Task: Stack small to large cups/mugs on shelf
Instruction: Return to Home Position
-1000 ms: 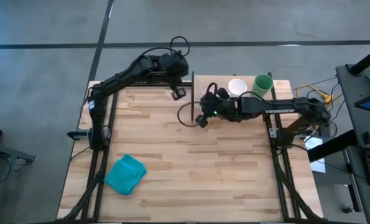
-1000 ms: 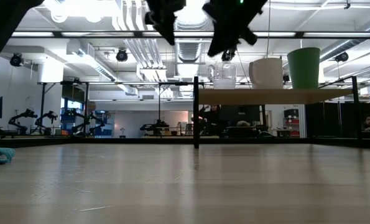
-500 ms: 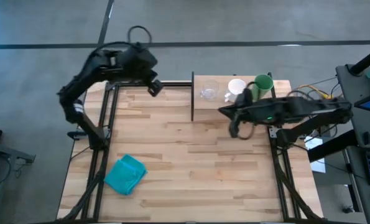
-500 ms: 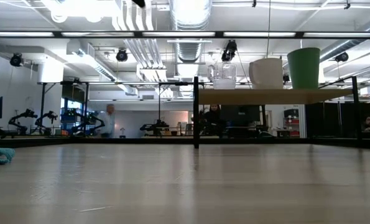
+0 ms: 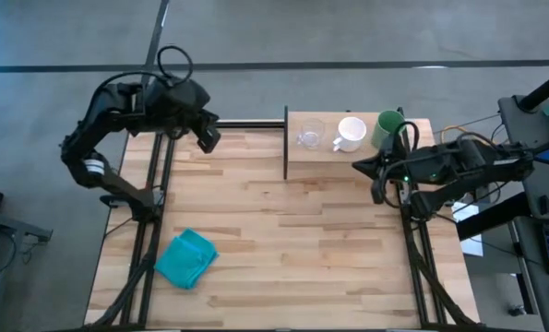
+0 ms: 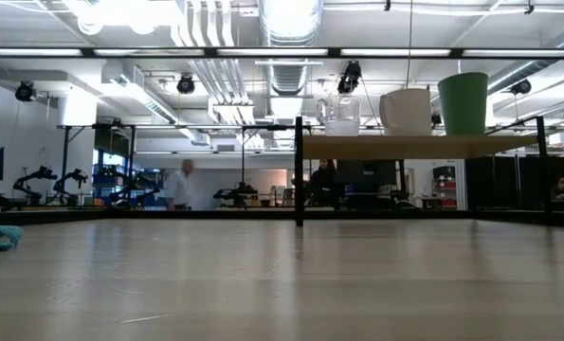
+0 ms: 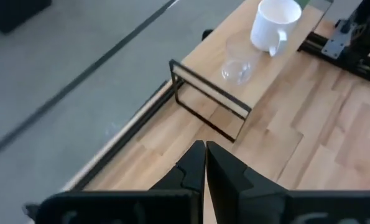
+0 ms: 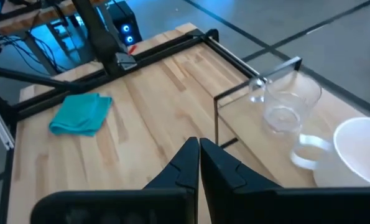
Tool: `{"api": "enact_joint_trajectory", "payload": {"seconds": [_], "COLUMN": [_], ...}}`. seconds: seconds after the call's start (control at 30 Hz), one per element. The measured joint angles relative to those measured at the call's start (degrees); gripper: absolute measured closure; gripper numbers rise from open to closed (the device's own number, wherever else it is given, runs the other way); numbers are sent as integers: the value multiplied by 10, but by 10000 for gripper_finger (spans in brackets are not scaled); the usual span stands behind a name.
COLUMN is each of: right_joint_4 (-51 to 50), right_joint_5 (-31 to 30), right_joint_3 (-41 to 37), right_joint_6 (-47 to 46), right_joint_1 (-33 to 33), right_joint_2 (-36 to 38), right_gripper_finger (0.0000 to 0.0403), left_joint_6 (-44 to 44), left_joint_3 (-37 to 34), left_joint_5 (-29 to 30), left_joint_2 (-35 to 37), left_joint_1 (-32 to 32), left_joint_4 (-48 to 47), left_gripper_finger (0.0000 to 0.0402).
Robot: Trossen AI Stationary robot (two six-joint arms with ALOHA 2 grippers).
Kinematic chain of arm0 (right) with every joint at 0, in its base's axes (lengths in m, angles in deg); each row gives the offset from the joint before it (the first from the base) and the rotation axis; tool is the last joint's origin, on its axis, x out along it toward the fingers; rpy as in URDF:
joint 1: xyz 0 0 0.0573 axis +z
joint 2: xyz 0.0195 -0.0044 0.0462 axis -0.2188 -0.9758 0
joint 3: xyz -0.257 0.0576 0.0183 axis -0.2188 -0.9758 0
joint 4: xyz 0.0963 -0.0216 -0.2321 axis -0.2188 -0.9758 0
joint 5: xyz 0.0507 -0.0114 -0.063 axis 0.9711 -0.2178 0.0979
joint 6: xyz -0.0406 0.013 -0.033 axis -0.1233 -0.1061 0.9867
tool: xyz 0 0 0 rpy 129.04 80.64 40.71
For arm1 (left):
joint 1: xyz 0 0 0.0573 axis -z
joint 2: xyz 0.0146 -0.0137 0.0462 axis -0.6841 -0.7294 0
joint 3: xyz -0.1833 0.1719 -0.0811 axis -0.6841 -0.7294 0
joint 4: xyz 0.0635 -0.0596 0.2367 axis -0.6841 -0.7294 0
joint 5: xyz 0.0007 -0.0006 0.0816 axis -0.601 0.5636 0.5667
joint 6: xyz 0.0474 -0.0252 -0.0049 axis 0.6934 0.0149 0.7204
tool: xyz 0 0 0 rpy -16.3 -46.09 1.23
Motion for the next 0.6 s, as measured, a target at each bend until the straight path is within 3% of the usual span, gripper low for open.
{"api": "enact_joint_trajectory", "payload": {"seconds": [0.2,0.6], "right_joint_4": [11,198], "right_joint_5": [0,10], "right_joint_3": [-56,-276], "right_joint_6": [-4,28], "right_joint_1": [2,3], "right_joint_2": [45,212], "right_gripper_finger": [394,394], "left_joint_6": [-82,-89], "left_joint_3": [-114,-486], "left_joint_5": [7,-7], "left_joint_2": [72,279], "left_joint_1": [6,31], "left_joint_4": [45,386], "left_gripper_finger": [402,402]}}
